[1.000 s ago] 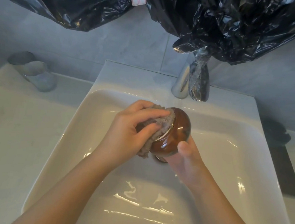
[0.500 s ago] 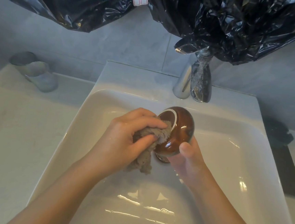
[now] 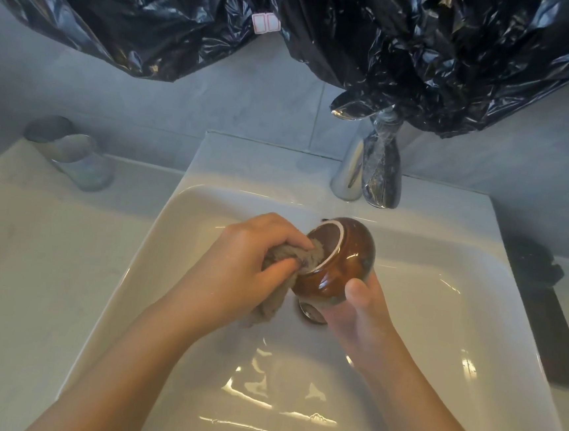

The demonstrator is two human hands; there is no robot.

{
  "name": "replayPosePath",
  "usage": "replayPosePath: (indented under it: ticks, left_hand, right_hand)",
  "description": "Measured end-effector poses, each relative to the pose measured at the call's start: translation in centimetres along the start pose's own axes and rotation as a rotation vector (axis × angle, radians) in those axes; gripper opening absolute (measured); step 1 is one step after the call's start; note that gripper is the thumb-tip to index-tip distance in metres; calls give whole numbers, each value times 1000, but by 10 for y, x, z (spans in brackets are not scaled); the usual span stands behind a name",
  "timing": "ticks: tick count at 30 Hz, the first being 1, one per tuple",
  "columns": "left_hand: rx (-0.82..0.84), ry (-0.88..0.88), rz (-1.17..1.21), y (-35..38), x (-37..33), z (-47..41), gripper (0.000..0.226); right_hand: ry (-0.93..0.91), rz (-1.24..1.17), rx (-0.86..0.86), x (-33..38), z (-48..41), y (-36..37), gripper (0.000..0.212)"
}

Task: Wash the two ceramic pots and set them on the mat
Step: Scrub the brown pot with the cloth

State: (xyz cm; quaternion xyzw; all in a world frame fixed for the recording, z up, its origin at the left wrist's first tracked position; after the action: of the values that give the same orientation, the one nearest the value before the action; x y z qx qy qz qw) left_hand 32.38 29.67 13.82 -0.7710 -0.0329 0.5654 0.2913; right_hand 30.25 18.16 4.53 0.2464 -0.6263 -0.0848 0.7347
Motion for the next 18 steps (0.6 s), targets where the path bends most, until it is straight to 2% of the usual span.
replayPosePath:
  ticks: [2,5,10,13,18]
  left_hand:
    - [32,-8,81,0,-5,-1,23]
    - [-42,36,146,-2,-13,-6,22]
    - [-114,68,16,-4,-3,-11,25]
    - [-12,41,6,-1,3,-5,25]
    - [149,-54,79,-8,5,8,24]
  right_hand:
    - [2,5,-2,0,0,1,108]
    - [0,30,6,-4,2,4,105]
    - [9,15,45,-3,2,6,106]
    - [16,-52,44,-2,1,4,105]
    - [59,-19,70,-5,4,13,107]
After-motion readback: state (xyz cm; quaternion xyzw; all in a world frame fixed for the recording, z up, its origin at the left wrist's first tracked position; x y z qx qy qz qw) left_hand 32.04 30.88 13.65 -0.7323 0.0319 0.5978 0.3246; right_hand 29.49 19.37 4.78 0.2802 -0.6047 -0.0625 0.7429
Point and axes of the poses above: each hand's wrist, its own z-axis away from the middle knuckle, its own y-axis out of the palm, x = y × z, the point moved 9 cm from there along -z, towards the middle knuckle, and after that the axes turned 11 degrees about z, right-handed, at the moved point
